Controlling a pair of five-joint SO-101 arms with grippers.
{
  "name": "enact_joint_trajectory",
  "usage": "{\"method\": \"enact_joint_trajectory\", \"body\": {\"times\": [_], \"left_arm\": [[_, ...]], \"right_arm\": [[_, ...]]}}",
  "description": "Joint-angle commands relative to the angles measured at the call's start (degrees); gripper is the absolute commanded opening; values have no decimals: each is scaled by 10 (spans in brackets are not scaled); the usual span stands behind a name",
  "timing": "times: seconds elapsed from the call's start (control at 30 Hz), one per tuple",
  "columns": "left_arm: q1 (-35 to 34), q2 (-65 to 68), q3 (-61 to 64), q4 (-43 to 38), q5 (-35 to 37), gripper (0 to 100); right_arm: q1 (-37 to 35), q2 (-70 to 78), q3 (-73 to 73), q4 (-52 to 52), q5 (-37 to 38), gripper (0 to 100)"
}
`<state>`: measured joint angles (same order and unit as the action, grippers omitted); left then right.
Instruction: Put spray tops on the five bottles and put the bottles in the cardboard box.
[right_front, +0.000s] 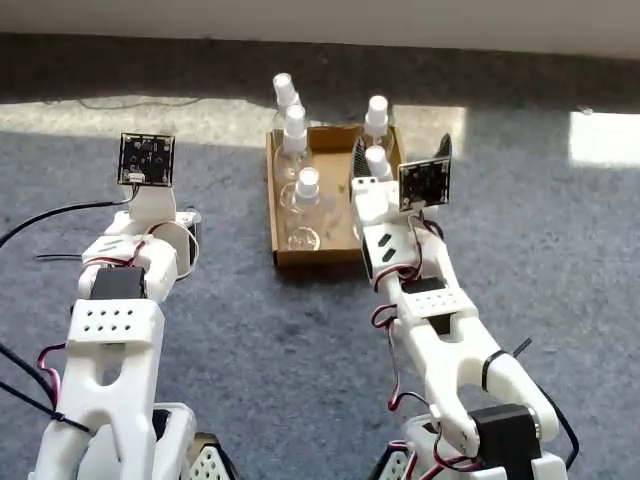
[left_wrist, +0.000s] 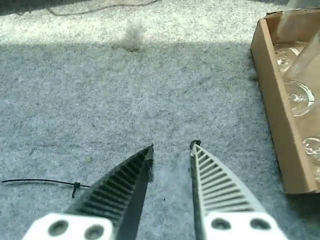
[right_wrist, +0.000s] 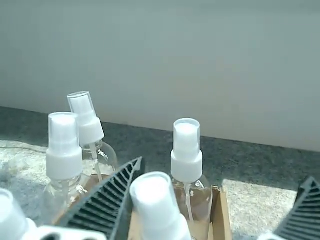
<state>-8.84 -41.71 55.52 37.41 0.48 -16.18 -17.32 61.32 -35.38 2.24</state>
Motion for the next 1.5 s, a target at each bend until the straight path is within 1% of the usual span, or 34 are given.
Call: {"method": "enact_joint_trajectory", "body": {"times": [0.0,0.2,0.33,0.5,0.63,0.77,0.9,0.97,1.03,1.13,1.23,1.3,1.37,1.47], "left_arm": [[-6,-3,-5,-11,4,123],[-6,-3,-5,-11,4,123],[-6,-3,-3,-24,4,123],[-6,-3,-3,-25,4,123],[-6,-3,-3,-24,4,123],[-7,-3,-3,-24,4,123],[-7,-7,-3,-24,4,123],[-7,-7,-3,-23,5,123],[-7,-7,-3,-23,6,123],[-22,-8,-4,-23,7,123],[-44,-9,-6,-23,8,123],[-51,-23,-6,-23,8,123],[-52,-66,-2,-20,20,123],[-49,-175,16,25,47,123]], "right_arm": [[-2,-24,-33,2,5,396],[-2,-44,-53,9,5,396],[-3,-104,-90,120,2,396],[-4,-173,-160,228,2,396],[-4,-222,-211,338,2,396],[-4,-271,-231,431,5,394],[-6,-349,-230,496,4,389],[-6,-391,-218,534,3,344],[-4,-432,-195,562,4,258],[-3,-504,-136,575,5,115],[-3,-585,-57,575,5,5],[-3,-646,1,577,5,9],[-2,-707,64,577,6,5],[11,-802,147,596,6,5]]}}
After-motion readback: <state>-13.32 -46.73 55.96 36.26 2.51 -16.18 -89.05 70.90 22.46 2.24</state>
